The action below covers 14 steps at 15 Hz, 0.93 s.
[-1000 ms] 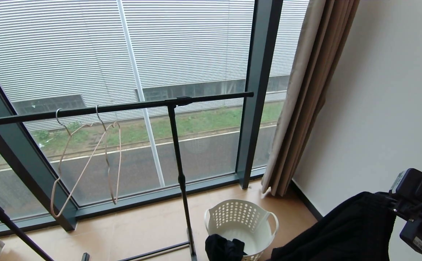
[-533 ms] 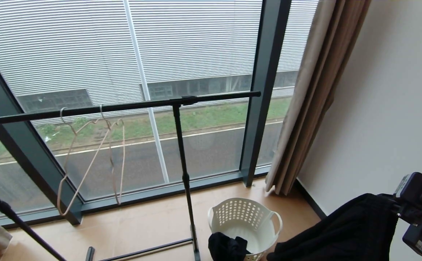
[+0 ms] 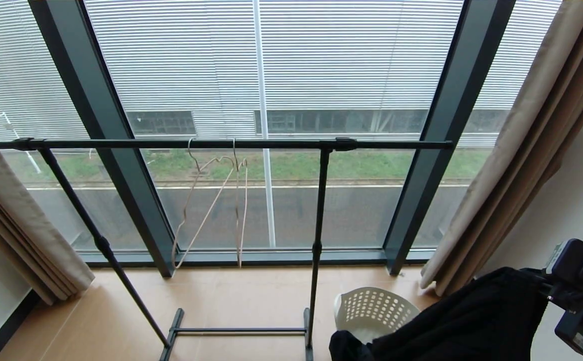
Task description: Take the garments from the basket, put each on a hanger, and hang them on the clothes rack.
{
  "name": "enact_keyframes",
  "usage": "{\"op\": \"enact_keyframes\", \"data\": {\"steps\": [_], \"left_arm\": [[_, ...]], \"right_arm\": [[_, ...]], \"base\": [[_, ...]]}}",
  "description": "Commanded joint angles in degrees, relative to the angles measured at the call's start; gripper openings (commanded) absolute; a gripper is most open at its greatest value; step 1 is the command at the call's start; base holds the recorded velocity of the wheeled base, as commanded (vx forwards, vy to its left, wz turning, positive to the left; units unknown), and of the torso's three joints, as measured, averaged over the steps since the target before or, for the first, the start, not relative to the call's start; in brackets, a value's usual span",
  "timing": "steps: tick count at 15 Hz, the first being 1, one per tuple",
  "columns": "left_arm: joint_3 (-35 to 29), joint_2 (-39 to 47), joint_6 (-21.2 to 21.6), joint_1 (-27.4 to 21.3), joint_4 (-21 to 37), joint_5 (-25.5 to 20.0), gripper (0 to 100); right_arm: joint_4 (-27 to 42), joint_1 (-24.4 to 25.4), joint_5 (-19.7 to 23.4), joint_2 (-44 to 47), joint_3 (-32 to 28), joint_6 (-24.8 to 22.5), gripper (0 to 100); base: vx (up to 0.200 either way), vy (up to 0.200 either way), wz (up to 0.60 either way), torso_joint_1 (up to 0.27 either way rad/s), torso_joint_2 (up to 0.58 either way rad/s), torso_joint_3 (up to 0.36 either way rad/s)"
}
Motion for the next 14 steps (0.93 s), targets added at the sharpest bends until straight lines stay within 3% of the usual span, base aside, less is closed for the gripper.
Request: {"op": "enact_keyframes", "data": {"steps": [1, 12, 14], "left_arm": [[0.1, 0.0, 0.0, 0.0, 0.0, 0.0, 100], [0.1, 0.0, 0.1, 0.0, -0.1, 0.0, 100], [0.1, 0.0, 1.1, 0.0, -0.1, 0.1, 100]], "right_arm": [[0.0, 0.0, 0.0, 0.1, 0.1, 0.0, 0], [-0.1, 0.0, 0.0, 0.1, 0.1, 0.0, 0], [0.0, 0.0, 0.0, 0.1, 0.1, 0.0, 0]], "base": [[0.000, 0.200, 0.00, 0.007, 0.01, 0.012], [0.000, 0.200, 0.00, 0.003, 0.00, -0.002], [0.000, 0.000, 0.00, 0.000, 0.00, 0.000]]}}
